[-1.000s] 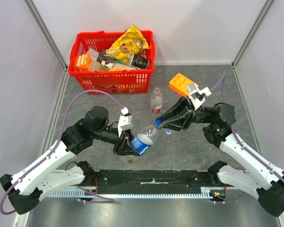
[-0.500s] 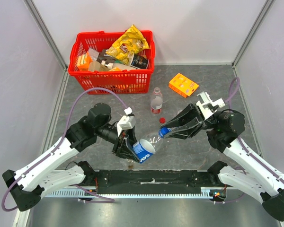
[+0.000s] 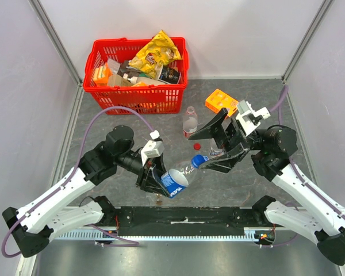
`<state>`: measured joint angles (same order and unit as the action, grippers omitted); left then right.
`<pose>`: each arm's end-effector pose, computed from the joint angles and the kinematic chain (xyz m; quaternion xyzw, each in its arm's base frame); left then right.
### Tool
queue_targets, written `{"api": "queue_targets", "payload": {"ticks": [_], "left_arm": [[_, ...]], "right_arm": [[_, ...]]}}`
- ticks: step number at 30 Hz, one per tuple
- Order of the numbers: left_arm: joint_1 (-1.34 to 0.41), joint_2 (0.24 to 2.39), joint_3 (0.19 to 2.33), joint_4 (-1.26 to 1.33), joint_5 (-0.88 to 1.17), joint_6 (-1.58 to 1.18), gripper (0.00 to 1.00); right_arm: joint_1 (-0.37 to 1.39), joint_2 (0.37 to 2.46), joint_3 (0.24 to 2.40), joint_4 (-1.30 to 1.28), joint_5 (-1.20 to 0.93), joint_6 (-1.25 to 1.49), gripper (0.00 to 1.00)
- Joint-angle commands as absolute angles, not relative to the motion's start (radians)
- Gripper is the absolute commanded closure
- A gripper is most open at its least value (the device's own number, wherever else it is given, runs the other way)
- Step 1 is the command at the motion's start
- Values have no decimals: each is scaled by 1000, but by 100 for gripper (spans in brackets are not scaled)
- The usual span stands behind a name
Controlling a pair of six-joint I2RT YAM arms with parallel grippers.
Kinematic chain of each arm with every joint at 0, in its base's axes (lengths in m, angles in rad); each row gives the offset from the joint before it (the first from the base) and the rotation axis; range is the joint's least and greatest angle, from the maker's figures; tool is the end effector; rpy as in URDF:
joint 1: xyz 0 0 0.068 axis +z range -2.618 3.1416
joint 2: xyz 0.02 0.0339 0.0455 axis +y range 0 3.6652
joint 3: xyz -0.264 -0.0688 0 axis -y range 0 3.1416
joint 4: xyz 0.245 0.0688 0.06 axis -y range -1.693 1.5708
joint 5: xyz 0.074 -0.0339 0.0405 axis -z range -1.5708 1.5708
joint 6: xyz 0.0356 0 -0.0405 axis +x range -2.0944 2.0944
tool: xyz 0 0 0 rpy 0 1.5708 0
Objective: Unscrew the bottle caps
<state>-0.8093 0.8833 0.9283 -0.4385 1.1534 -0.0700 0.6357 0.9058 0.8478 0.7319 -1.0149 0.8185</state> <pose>0.0980 -0.1500 0.3546 0.5342 0.5407 -0.6085 0.2282 0.1250 0.1298 0.4248 -0.4015 0.4173 0.6809 0.4483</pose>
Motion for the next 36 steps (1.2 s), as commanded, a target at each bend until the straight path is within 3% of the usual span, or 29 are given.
{"api": "queue_targets", "payload": {"ticks": [1,6,15,24,36], "left_arm": [[-813,870,928,-462,1114,-17,70],[-813,871,900,-503,1022,-2,70],[-813,867,885,-554,708,61,70],[-813,821,873,-583,324,66,73],[-813,850,859,-635,74,57,76]], "right_arm": [[638,896,928,683,-976,836,2],[638,871,951,569,-902,772,2],[638,955,1061,100,-700,597,2],[637,1000,1045,2,-508,609,2],[630,1086,1019,2,-476,699,2]]}}
